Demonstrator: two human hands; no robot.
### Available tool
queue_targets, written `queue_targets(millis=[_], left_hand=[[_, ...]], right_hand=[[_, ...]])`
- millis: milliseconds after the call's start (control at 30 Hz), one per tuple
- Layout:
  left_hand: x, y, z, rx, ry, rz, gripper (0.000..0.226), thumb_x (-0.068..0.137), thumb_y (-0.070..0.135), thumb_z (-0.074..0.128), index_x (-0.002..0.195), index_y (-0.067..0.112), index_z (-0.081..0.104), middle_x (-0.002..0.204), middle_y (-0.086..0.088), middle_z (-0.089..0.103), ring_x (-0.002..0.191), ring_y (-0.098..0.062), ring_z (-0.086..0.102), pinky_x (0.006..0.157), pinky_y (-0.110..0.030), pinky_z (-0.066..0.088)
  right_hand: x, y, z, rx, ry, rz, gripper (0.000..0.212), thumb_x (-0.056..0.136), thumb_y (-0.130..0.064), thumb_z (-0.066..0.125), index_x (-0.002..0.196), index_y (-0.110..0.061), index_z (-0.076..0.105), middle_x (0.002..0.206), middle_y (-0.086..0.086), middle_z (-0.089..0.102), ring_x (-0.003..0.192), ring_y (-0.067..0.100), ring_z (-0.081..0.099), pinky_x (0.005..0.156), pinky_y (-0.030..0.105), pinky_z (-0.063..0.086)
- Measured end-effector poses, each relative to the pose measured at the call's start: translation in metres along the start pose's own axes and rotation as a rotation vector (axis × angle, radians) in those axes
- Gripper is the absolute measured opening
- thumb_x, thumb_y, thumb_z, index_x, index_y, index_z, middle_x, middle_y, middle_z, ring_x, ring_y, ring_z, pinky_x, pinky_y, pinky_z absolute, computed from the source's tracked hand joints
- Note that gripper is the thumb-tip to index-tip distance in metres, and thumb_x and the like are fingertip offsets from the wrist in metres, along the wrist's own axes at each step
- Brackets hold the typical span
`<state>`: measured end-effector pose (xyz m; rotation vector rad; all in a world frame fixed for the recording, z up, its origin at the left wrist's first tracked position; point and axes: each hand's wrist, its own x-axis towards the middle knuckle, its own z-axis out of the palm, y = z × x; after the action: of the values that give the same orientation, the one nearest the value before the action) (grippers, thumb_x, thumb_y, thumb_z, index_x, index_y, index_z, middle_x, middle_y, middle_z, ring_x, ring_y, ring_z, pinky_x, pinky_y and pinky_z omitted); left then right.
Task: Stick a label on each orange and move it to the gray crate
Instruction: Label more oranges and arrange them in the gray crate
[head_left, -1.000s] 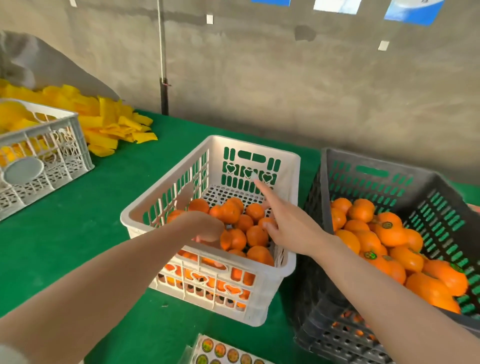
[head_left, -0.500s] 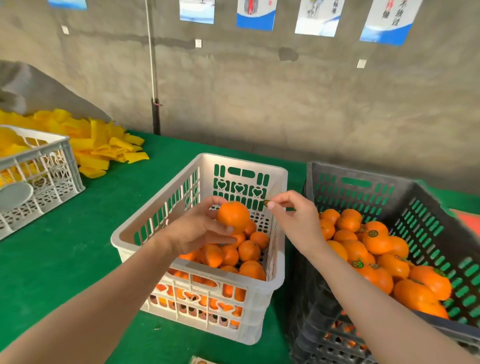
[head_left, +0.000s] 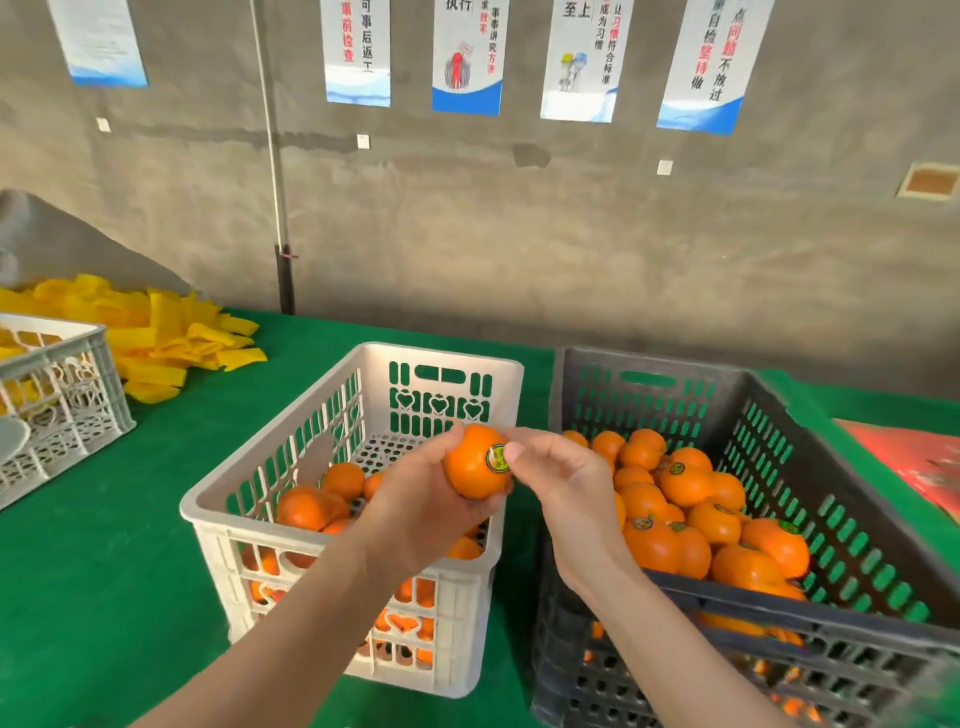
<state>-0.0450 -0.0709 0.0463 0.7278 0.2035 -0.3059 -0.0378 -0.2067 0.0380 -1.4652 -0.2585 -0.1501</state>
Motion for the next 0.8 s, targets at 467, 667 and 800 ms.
queue_targets(millis=[467, 667, 800], left_hand=[[-0.017, -0.045, 0.042, 0.243, -0.104, 0.096, 0.062, 0.08, 0.033, 0.053, 0.136, 0.006, 0.046, 0.12, -0.021, 0.062, 0.103, -0.025, 0.059, 0.095, -0.042, 0.046], [-0.017, -0.064, 0.049, 0.356, -0.126, 0.118, 0.054, 0.076, 0.032, 0.054, 0.124, 0.008, 0.052, 0.1, -0.016, 0.066, 0.088, -0.027, 0.062, 0.085, -0.043, 0.046], [-0.014, -0.082, 0.055, 0.41, -0.082, 0.122, 0.043, 0.091, 0.028, 0.045, 0.124, 0.002, 0.054, 0.104, -0.019, 0.062, 0.093, -0.031, 0.057, 0.085, -0.045, 0.044]], right_hand=[[-0.033, -0.007, -0.047, -0.315, 0.119, -0.458, 0.015, 0.079, -0.005, 0.071, 0.078, -0.018, 0.063, 0.095, -0.006, 0.062, 0.094, 0.006, 0.059, 0.076, 0.025, 0.053], [-0.055, -0.006, -0.067, -0.29, 0.119, -0.406, 0.041, 0.076, -0.026, 0.07, 0.111, -0.031, 0.049, 0.106, -0.013, 0.057, 0.099, 0.005, 0.057, 0.074, 0.021, 0.052], [-0.066, -0.005, -0.084, -0.323, 0.006, -0.287, 0.054, 0.082, -0.038, 0.066, 0.128, -0.041, 0.037, 0.122, -0.02, 0.052, 0.111, -0.003, 0.052, 0.085, 0.024, 0.051]])
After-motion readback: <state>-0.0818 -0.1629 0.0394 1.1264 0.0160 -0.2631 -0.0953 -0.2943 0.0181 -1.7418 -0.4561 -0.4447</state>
